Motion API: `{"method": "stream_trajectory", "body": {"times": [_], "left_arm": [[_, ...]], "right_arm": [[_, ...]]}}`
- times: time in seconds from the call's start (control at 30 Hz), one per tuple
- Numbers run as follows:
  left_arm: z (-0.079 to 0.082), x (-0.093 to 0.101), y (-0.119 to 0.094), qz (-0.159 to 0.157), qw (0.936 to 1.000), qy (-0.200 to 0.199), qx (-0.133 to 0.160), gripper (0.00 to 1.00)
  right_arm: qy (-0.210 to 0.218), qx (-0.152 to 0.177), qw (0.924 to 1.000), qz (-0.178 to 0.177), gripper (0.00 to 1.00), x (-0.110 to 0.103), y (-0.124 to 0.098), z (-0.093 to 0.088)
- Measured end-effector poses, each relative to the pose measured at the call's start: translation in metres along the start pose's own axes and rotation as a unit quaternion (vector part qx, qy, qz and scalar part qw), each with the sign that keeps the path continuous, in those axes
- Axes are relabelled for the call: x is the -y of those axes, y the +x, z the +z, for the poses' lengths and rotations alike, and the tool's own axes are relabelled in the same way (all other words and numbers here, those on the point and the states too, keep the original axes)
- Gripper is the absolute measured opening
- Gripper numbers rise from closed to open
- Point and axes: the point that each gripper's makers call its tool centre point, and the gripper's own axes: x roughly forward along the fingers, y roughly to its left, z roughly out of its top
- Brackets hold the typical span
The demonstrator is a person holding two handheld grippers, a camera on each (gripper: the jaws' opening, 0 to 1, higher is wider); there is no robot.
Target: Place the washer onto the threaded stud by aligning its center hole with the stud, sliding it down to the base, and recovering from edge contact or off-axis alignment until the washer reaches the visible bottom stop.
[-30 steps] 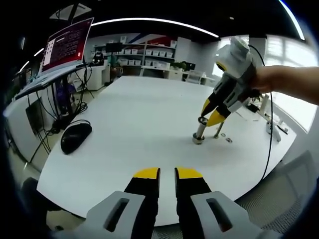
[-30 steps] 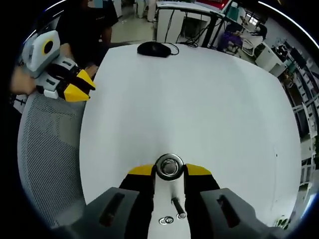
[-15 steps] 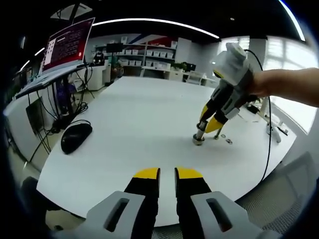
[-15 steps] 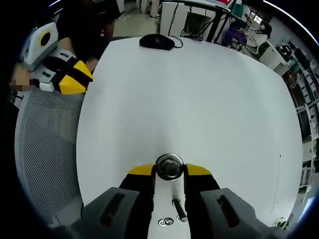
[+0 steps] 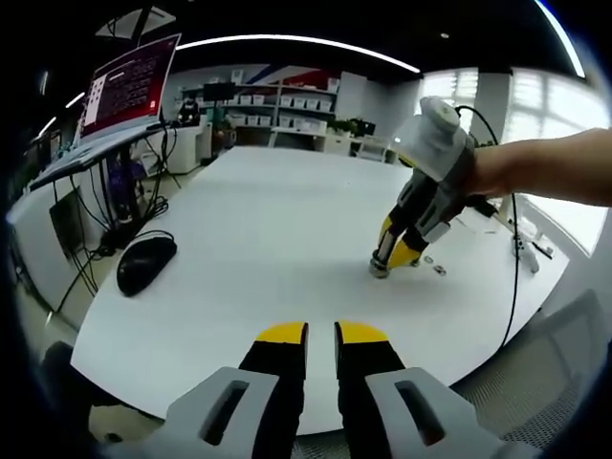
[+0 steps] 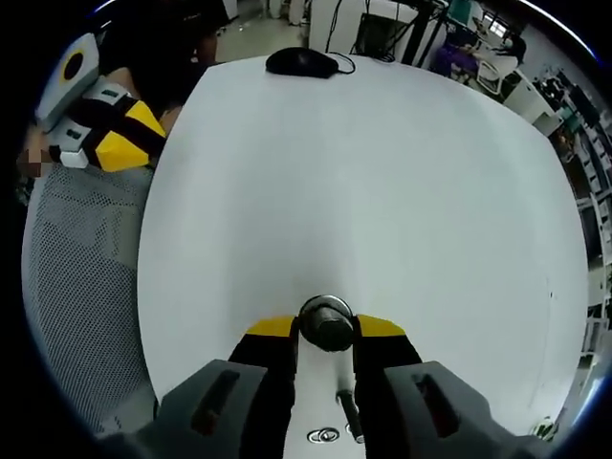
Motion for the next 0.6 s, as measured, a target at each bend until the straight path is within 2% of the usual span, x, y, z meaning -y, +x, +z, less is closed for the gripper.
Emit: {"method": "stream_trajectory", "body": {"times": [0.3, 0.6], "left_arm": [[0.000, -0.001, 0.000, 0.000, 1.0000, 0.000, -0.001, 0.08], [0.000, -0.001, 0.000, 0.001, 1.0000, 0.002, 0.000, 0.08]], "right_arm": [[0.002, 0.004, 0.9999, 0.012, 0.25, -0.002, 0.005, -0.004], [0.039, 0.040, 0.9982, -0.021, 0.33, 0.002, -0.013, -0.006]]}}
